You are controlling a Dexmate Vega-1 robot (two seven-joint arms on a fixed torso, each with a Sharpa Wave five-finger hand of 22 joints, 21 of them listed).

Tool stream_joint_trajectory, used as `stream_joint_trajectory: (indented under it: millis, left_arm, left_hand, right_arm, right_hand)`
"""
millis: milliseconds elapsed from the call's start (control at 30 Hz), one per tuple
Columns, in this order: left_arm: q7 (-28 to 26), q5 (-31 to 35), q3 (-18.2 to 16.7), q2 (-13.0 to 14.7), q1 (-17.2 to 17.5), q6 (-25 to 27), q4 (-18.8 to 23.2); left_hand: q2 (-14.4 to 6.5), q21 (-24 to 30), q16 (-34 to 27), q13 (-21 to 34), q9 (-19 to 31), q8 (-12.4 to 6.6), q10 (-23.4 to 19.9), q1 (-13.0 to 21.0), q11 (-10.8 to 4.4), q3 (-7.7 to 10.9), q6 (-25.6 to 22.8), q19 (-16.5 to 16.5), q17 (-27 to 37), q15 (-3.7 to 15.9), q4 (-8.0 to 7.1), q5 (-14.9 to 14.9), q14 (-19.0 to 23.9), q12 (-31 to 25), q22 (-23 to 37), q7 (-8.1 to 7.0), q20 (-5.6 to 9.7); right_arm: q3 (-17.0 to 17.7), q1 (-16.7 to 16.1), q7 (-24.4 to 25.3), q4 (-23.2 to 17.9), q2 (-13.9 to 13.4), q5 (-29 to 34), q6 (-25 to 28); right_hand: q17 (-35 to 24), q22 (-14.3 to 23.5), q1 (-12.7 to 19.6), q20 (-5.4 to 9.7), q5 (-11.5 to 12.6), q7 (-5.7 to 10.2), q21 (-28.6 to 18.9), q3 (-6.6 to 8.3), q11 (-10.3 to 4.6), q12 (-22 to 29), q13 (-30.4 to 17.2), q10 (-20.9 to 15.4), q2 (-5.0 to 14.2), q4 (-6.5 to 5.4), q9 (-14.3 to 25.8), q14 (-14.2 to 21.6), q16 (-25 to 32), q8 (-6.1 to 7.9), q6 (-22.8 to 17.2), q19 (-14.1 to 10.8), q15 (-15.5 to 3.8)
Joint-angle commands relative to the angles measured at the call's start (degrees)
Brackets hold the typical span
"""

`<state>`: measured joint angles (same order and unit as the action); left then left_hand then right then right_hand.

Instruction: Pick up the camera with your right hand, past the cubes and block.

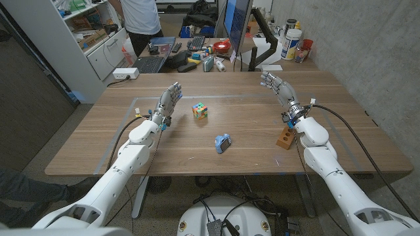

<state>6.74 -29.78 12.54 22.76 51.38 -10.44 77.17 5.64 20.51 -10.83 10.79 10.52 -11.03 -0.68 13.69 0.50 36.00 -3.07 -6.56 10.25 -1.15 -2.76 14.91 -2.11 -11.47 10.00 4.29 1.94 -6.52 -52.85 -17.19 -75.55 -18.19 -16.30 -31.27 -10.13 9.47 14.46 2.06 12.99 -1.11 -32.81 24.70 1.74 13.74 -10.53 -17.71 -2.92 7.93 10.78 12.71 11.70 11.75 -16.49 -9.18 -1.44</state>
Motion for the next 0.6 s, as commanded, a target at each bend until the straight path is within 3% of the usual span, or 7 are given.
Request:
stream_joint_trajectory:
  millis: [33,600]
  left_arm:
    - [-0.26,0.28,0.03,0.48,-0.16,0.63,0.96]
    - [-0.66,0.63,-0.28,1.1,-0.14,0.89,1.41]
  left_hand:
    - [-0.25,-0.11,-0.14,0.19,0.23,-0.26,0.04,0.41,0.4,-0.2,-0.06,0.03,0.3,-0.09,0.03,0.47,-0.53,-0.2,0.11,0.16,-0.21]
    - [-0.28,-0.49,-0.13,0.19,0.23,-0.23,0.12,0.42,0.42,-0.41,0.02,0.14,0.31,-0.04,0.04,0.47,-0.54,-0.17,0.13,0.18,-0.27]
  right_arm:
    - [-0.83,-0.43,0.39,-1.52,-0.79,1.2,-1.26]
    - [-1.98,-1.54,2.44,-3.39,-1.32,4.3,-3.36]
  right_hand:
    - [-0.13,0.19,0.96,0.67,0.23,0.21,0.51,0.28,0.2,-0.16,-0.24,-0.37,-0.1,0.42,0.2,0.16,-0.24,0.1,-0.27,-0.14,0.3]
    - [-0.19,0.22,1.7,0.59,0.25,0.53,1.08,0.48,0.03,-0.26,-0.26,-0.4,-0.11,0.64,0.23,0.12,-0.38,0.01,-0.26,-0.26,0.35]
